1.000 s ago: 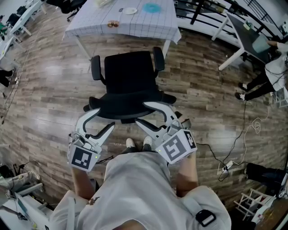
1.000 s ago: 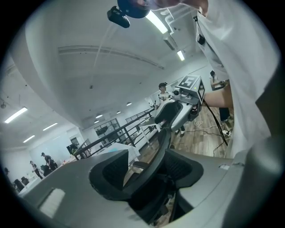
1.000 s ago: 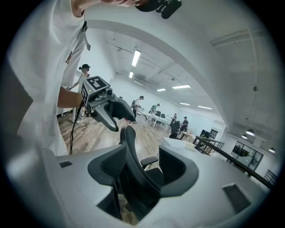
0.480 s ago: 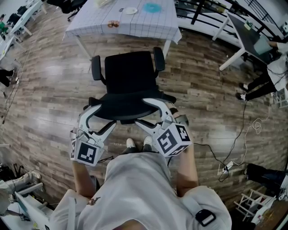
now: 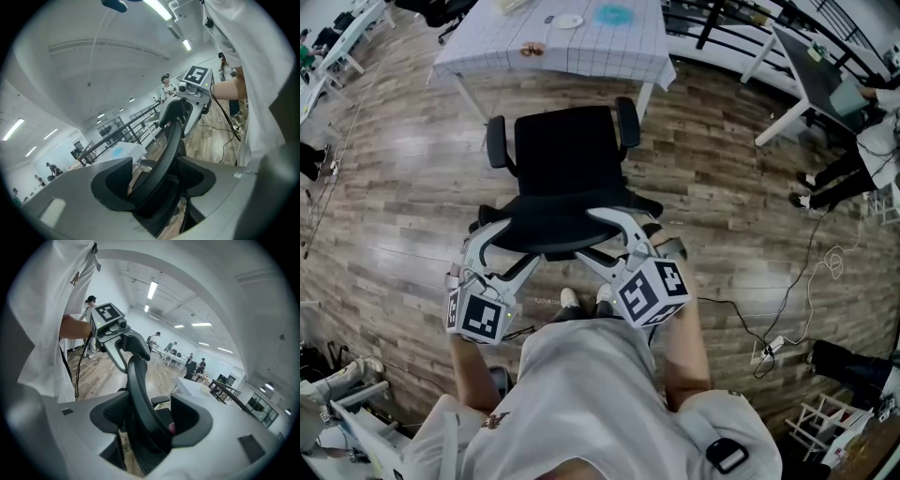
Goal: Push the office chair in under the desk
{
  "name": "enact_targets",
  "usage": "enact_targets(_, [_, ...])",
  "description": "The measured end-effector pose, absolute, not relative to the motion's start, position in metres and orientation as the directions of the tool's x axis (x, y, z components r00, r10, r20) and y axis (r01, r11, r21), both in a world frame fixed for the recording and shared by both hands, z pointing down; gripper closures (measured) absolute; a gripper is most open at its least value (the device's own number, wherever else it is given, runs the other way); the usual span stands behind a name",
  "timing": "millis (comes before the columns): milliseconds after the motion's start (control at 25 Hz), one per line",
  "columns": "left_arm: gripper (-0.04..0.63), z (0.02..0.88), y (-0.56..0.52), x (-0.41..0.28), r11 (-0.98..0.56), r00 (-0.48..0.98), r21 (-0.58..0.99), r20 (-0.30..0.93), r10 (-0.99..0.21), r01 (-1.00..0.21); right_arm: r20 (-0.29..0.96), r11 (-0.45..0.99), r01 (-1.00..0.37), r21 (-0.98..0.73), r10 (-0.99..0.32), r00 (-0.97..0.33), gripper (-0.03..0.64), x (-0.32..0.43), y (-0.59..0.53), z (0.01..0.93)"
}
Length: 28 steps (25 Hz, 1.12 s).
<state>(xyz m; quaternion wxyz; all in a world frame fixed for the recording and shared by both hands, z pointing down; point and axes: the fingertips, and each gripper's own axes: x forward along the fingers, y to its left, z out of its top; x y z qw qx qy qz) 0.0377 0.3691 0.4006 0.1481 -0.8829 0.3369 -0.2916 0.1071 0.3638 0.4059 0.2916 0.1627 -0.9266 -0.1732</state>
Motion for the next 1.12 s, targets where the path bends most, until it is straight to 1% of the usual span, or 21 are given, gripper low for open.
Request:
enact_targets(120, [0.305, 0.401, 0.369, 0.038, -0.732, 0.604, -0.456, 0.418, -0.679, -0.507, 0.485, 0.884, -0.203, 0.42, -0.408, -0.774, 0.338, 0.108, 0.362, 0.406])
enact_targets(880, [0.285, 0.398, 0.356, 0.034, -0.719, 0.593, -0.45, 0.409, -0.694, -0.53, 0.489, 0.898, -0.192, 0.396, -0.383, -0.784, 0.336, 0.103, 0.351, 0.401])
enact_targets(1120, [0.281, 0.399, 0.352, 0.026, -0.728, 0.596, -0.423, 0.419, -0.685, -0.54, 0.496, 0.905, -0.187, 0.383, -0.372, -0.785, 0.336, 0.095, 0.348, 0.402])
